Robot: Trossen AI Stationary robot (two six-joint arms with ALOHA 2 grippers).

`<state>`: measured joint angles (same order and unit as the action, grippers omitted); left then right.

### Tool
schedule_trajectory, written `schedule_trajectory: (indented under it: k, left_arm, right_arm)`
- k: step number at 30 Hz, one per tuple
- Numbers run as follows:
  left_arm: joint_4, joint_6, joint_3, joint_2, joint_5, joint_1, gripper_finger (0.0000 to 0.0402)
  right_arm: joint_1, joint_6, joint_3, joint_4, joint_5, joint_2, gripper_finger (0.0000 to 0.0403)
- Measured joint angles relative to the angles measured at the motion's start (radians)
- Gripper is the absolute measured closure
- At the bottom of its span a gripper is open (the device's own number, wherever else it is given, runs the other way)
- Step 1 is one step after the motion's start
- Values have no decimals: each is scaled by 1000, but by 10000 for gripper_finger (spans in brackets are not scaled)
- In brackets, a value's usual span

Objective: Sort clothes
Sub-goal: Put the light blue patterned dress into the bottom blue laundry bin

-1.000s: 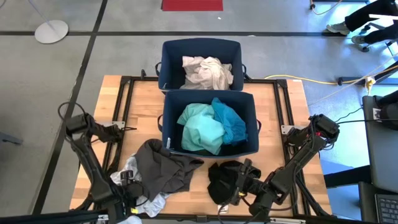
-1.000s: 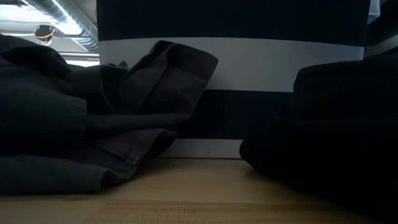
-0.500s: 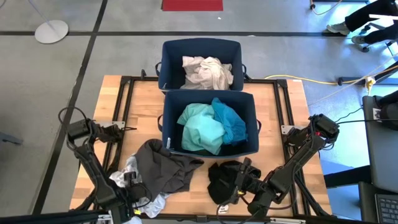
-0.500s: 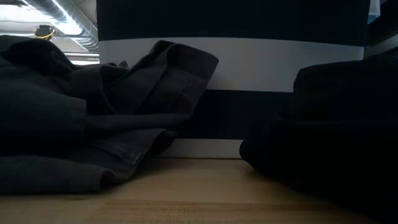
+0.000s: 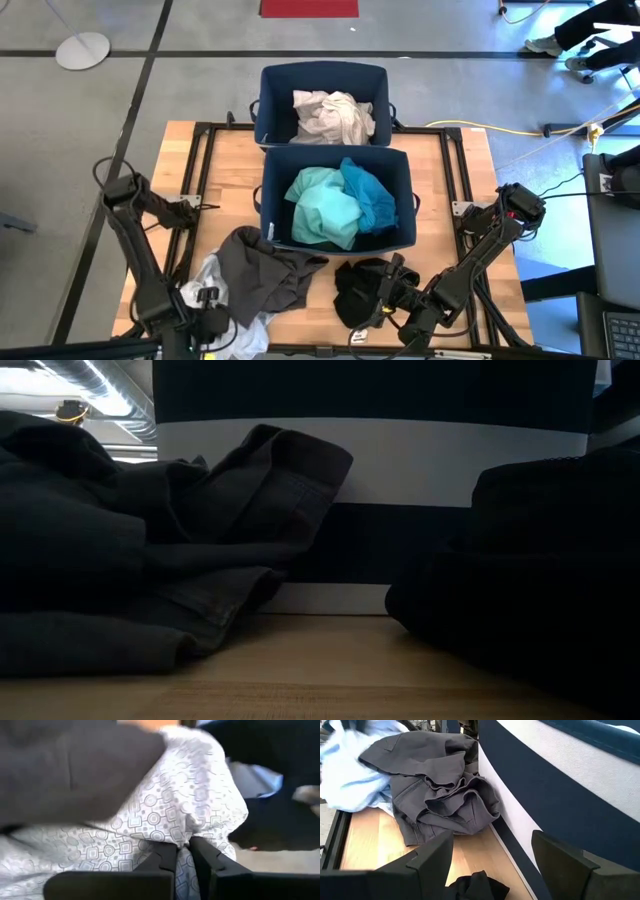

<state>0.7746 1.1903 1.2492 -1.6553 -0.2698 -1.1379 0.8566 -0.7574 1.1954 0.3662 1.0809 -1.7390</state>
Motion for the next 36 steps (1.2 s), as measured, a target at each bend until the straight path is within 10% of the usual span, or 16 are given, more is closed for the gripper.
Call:
schedule_trajectory:
  k: [26,36]
  left_arm:
    - [-10,-774,459,166,-391,104,383]
    - [-347,-1361,558,166,-533,155,379]
  right_arm:
    - [0,-5,0,-6,11,0,132]
    - [0,-5,0,-7,35,0,132]
